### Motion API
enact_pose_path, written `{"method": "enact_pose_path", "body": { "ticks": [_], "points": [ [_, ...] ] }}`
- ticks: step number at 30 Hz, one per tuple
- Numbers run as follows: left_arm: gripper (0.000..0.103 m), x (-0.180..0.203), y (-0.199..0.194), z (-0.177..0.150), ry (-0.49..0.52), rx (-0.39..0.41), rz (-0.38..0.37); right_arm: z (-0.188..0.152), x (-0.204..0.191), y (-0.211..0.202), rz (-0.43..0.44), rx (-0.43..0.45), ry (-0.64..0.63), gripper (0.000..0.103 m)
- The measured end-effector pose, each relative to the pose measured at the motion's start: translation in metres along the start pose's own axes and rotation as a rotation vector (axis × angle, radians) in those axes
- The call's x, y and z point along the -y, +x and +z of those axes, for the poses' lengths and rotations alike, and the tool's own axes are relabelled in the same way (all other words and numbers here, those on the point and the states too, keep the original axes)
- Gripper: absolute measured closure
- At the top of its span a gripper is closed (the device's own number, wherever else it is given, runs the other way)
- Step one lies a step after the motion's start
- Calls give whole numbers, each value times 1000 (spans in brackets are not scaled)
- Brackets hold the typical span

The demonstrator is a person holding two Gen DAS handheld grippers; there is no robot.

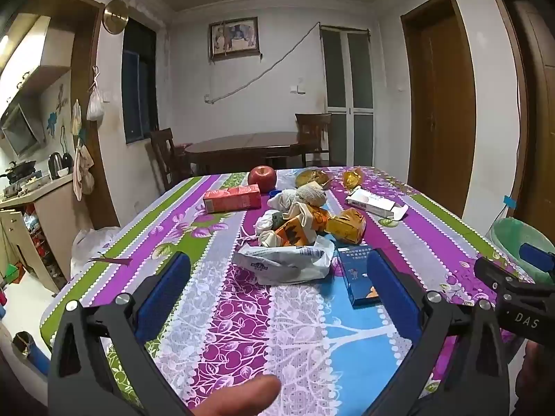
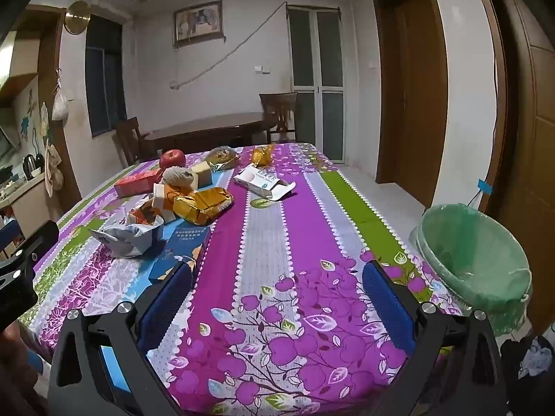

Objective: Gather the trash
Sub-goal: 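Move both tools toward the cluttered items on the tablecloth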

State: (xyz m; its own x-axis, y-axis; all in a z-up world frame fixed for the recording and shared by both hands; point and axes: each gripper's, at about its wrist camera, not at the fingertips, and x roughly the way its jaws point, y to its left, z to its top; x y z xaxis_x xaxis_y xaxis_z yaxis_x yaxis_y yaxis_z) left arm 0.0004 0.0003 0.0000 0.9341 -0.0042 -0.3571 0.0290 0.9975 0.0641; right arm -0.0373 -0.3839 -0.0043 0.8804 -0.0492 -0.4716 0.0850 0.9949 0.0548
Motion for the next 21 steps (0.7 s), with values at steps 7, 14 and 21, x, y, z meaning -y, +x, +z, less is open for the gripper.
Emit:
{"method": "enact_pose_path", "body": {
  "ticks": [7,14,21],
  "points": [
    [5,0,6,-7,-24,-31,6,-5,1,2,1,-6,-4,5],
    [5,-13,5,-8,-64,-59,-22,-12,10,6,19,-68,90,5],
    [5,-12,5,-7,-66,-65,-72,-18,19,2,83,-87,146,5]
  ]
}}
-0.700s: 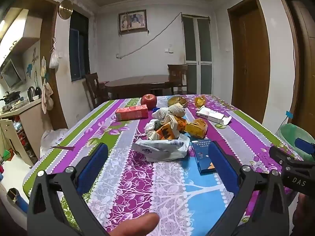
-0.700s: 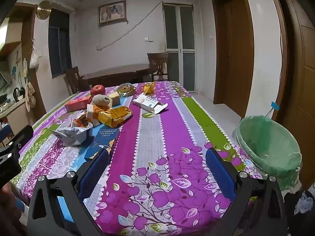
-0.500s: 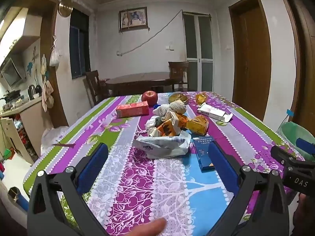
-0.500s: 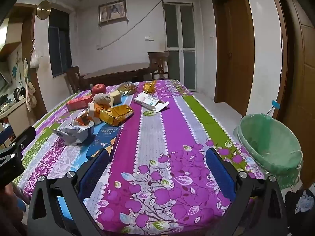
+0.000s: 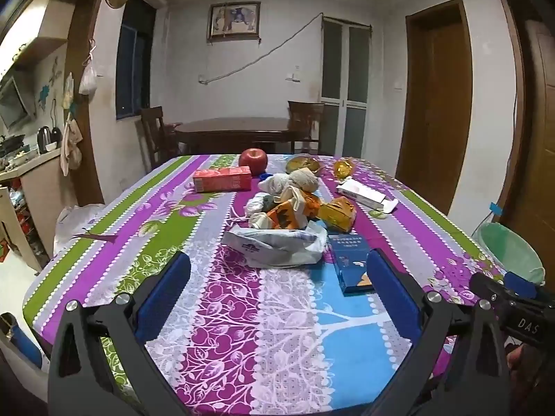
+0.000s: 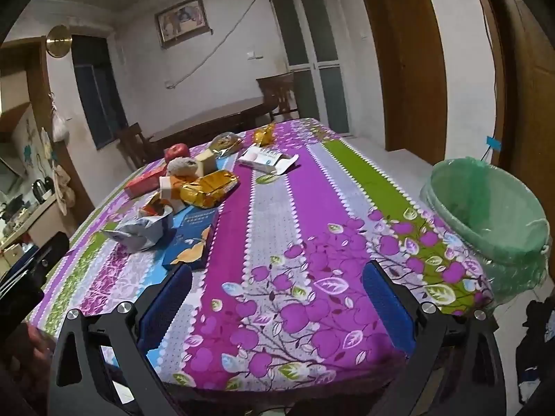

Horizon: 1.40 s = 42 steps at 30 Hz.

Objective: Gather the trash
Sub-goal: 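Move both tools toward the cluttered items on the tablecloth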

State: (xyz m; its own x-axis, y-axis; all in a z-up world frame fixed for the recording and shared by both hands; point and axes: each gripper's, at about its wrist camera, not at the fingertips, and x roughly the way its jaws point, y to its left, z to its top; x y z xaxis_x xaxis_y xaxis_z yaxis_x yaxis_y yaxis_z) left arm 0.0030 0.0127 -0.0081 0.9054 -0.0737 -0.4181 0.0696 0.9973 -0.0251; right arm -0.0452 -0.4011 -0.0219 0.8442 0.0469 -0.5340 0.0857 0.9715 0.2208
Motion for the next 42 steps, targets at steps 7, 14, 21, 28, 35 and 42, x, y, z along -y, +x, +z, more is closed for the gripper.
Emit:
{"method": "enact_pose_path", "body": {
  "ticks": [7,14,21,28,35,42],
  "points": [
    [5,-2,-2,2,-9,14,17,0,-3,-12,36,53,-7,5],
    [5,4,1,2,28,-6,6,-1,-4,-8,86,22,-4,5],
    [5,-21,2,13,-10,14,66,0,8,3,85,-13,56,5],
    [5,-58,28,19,-15,-93,116,14,0,22,80,-34,13,5],
    [5,-67,46,13,27,-169,179,34,-35,46,81,-49,-108,5],
    [5,-68,58,11,51,-180,203,49,-73,68,105,-73,-184,5]
  ]
}}
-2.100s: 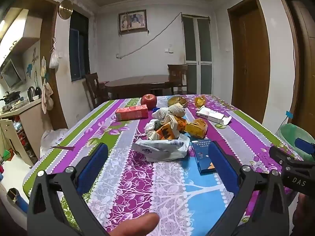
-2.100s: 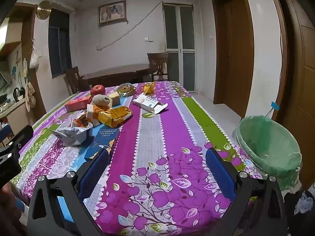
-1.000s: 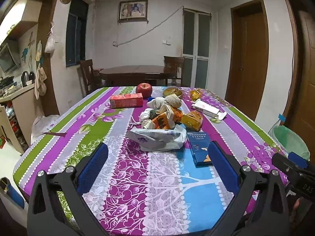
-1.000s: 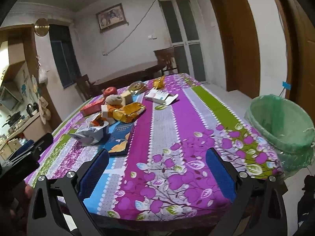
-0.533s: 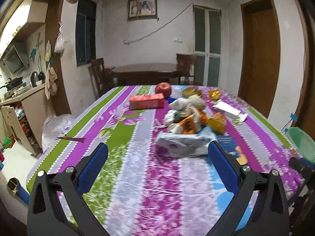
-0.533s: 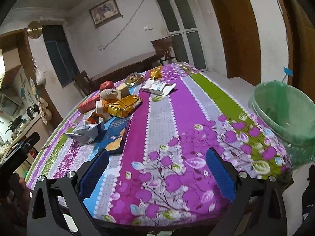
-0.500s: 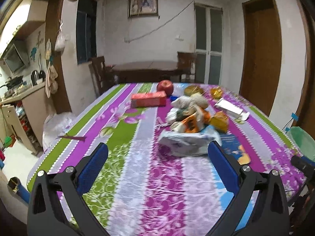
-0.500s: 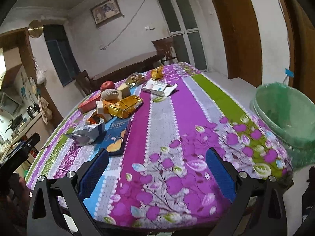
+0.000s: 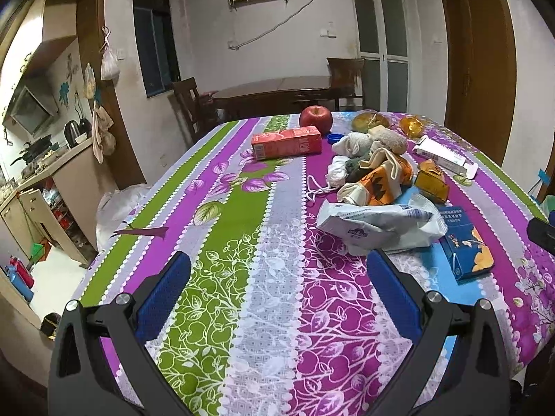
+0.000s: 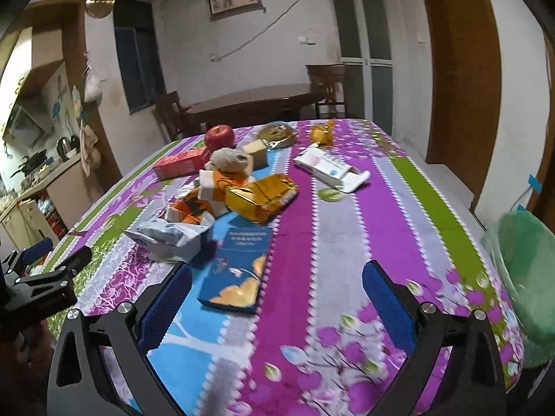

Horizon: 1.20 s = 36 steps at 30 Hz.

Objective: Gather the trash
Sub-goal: 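Move both tools toward the cluttered items on the tablecloth, then grasp the blue cigarette box with the right tool while the left tool grasps the white plastic bag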

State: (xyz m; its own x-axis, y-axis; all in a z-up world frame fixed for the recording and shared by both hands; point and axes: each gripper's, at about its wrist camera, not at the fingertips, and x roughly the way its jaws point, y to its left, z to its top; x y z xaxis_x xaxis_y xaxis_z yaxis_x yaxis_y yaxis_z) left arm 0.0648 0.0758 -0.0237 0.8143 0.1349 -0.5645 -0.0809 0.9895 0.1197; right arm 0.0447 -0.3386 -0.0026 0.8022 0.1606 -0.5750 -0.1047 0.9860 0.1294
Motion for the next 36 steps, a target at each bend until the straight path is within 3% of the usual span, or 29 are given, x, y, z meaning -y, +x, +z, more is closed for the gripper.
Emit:
{"method": "enact_pose_path", "body": {
  "ticks": [26,36],
  "points": [
    [5,-3,37,13,-18,-31,28,12,-48,45,5,-90,-88,5],
    [5,-12,47,9,-45,-59,7,10,-62,62,0,-135,-102,5]
  ]
}}
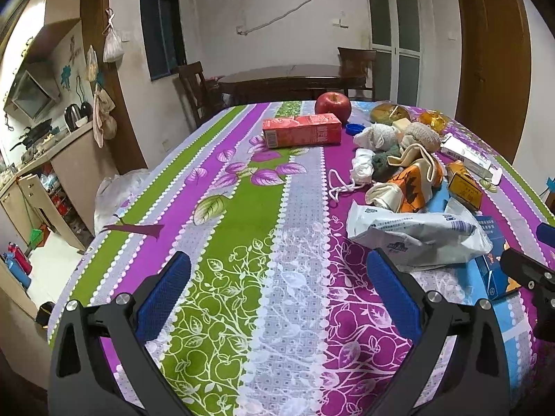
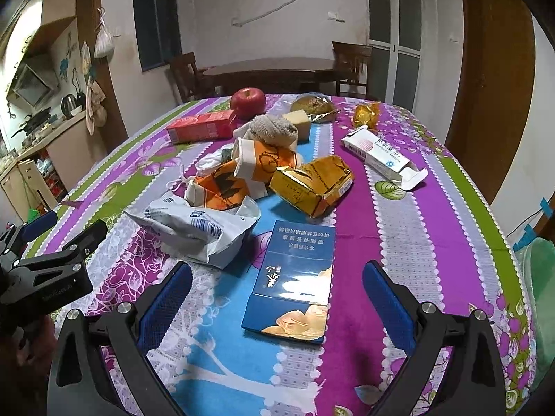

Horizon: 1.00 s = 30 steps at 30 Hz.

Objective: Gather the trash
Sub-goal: 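Grasp the blue cigarette box with the right tool while the left tool grasps the white plastic bag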

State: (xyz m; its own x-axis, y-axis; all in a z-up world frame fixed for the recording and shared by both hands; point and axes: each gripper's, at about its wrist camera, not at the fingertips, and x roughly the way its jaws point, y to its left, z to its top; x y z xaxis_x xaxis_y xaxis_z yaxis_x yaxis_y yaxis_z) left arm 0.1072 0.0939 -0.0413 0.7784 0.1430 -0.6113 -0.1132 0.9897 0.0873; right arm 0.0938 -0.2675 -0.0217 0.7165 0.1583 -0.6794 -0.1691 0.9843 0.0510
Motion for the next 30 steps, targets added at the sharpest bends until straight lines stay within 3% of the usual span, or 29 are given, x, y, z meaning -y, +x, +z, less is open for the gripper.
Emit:
{"method": "enact_pose_path", "body": {
  "ticks": [14,18,20,23,27,30],
  "points": [
    [5,-11,11,-2,-58,-50,-58,-2,-7,35,-90,-118,7,5],
    [5,-12,10,-2,-51,-48,-55,-7,7,44,-94,-183,61,24],
    [5,-10,10,-2,-36,-50,-55,-8,8,42,-101,-178,58,29],
    [5,-4,10,1,-2,-44,-78,-9,10,36,-106,-158,49,46],
    [5,-2,9,16,34,-51,-208,-14,28,27,-31,-129,109,46],
    [5,4,8,34,140,-49,-422,-18,43,13,30,-72,158,46]
  ]
}}
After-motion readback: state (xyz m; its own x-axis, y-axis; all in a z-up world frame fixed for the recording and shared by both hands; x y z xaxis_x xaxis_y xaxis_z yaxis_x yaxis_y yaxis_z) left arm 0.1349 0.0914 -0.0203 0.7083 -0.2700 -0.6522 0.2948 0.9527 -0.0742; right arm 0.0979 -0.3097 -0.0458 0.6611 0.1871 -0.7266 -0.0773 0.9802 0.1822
